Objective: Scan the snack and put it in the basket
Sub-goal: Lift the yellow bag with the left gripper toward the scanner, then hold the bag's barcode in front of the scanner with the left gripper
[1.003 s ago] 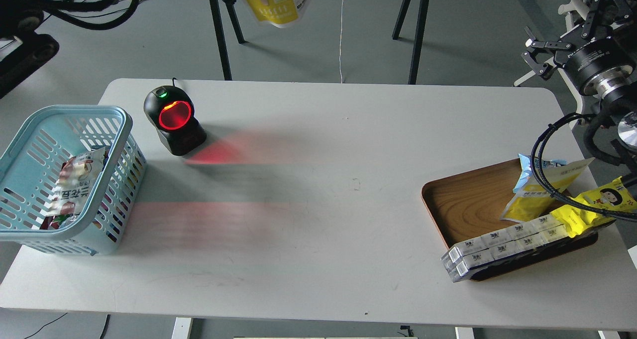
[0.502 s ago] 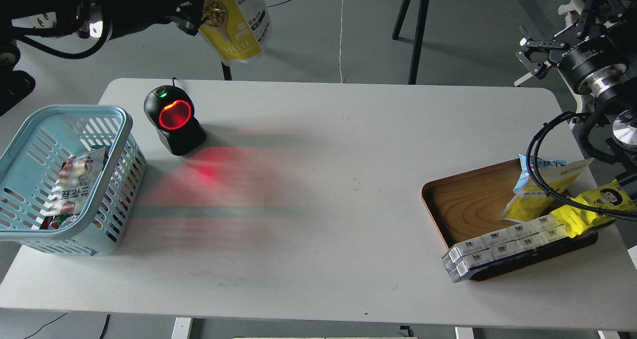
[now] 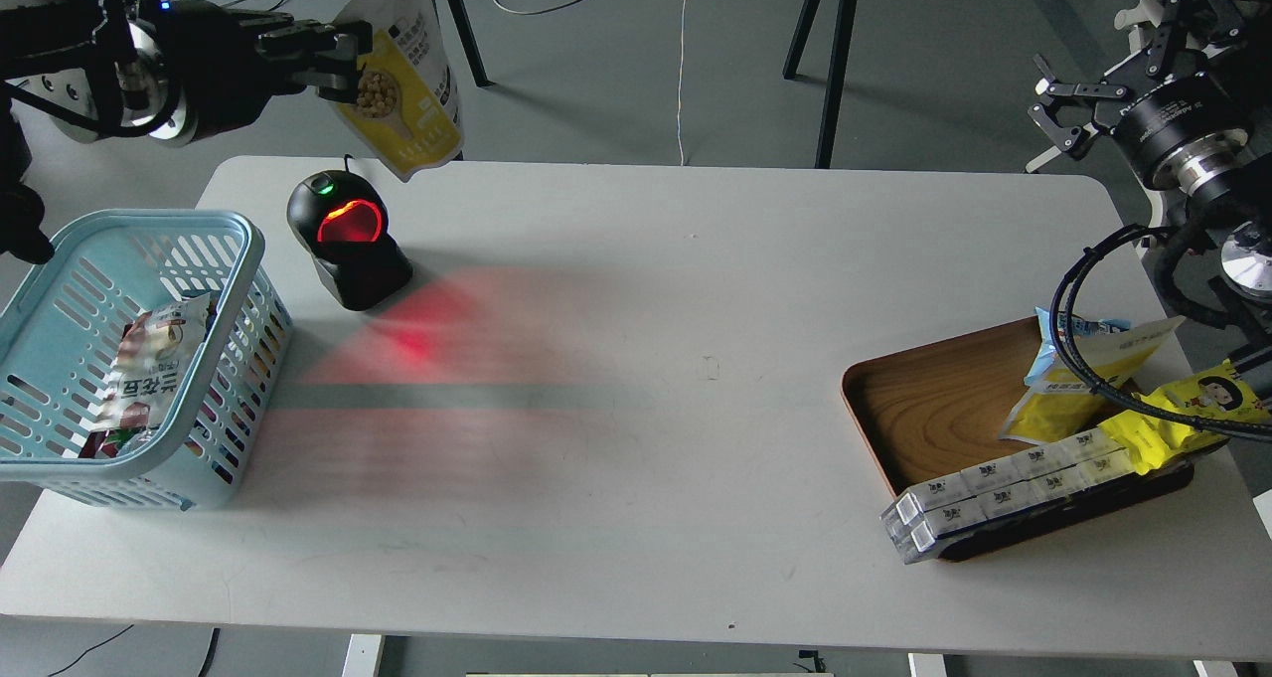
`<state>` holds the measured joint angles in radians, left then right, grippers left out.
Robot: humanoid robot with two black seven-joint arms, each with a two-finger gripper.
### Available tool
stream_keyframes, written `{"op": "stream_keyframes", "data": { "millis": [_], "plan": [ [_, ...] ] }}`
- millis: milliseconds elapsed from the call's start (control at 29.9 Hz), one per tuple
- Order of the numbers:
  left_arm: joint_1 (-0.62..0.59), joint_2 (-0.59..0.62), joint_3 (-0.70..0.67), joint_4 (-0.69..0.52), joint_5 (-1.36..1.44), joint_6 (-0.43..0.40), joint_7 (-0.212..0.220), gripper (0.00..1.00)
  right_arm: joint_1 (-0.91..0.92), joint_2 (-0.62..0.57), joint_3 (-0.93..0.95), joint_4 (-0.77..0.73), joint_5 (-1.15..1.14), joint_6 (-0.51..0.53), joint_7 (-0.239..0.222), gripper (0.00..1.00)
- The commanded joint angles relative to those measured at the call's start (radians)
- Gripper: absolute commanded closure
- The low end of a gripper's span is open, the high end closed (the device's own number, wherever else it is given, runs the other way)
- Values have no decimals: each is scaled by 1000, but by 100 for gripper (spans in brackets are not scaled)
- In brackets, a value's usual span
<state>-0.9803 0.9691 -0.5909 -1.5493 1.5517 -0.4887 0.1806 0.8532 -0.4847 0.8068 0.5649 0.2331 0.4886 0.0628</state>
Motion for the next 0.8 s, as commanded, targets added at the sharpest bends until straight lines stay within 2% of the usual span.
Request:
{"op": "stream_keyframes", "data": {
  "millis": [0,635,769],
  "plan": [
    [60,16,2,-2,-4,0,-1,100,0,0,0,1,0,0,0,1],
    [163,2,14,-14,22,0,-12,100,-5,0,0,4,0,-1,-1,1],
    [166,2,14,-31,41,0,-26,100,-5,1,0,4,0,-1,-1,1]
  ]
}}
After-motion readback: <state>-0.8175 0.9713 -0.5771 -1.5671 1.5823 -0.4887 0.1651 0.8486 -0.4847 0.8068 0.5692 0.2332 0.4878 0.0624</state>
